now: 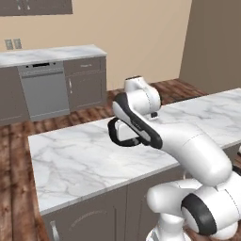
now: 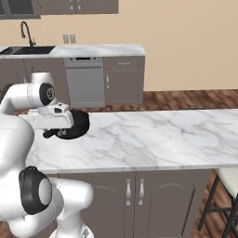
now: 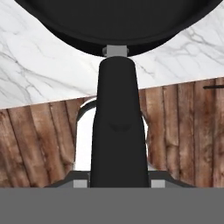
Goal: Pick the cup and saucepan and place them in the sink. Then turn on the water.
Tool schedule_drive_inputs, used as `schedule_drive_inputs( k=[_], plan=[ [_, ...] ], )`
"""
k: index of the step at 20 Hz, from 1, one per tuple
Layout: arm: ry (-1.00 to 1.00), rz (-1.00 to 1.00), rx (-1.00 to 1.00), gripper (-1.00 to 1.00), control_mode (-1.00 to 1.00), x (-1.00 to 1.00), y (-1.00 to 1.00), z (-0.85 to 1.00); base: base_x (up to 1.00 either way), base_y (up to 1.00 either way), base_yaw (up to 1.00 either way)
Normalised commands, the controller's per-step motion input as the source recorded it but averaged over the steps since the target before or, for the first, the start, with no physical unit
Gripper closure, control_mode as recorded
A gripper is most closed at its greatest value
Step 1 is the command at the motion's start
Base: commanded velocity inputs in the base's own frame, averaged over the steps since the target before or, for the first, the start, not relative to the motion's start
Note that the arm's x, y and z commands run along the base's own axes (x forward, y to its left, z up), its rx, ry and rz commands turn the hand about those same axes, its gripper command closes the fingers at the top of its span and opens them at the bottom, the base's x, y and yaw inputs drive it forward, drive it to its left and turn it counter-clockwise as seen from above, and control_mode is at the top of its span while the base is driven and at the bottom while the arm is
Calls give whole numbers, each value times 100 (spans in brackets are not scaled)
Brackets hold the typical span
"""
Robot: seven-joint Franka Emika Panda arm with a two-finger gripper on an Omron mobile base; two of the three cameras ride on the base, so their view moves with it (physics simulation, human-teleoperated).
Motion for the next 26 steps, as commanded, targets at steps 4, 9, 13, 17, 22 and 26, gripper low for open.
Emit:
schedule_drive_inputs(
  k=[4,9,13,17,22,26],
  plan=[
    [0,0,0,100,-100,-2,-3,0,0,0,0],
    [0,0,0,100,-100,-17,4,-2,0,0,0],
    [0,-1,0,100,100,-16,12,-3,-57,62,-3],
    [0,0,0,100,100,0,0,0,-82,100,-9],
    [0,0,0,100,100,0,0,0,-45,100,-2],
    [0,0,0,100,100,0,0,0,17,100,0]
  ],
)
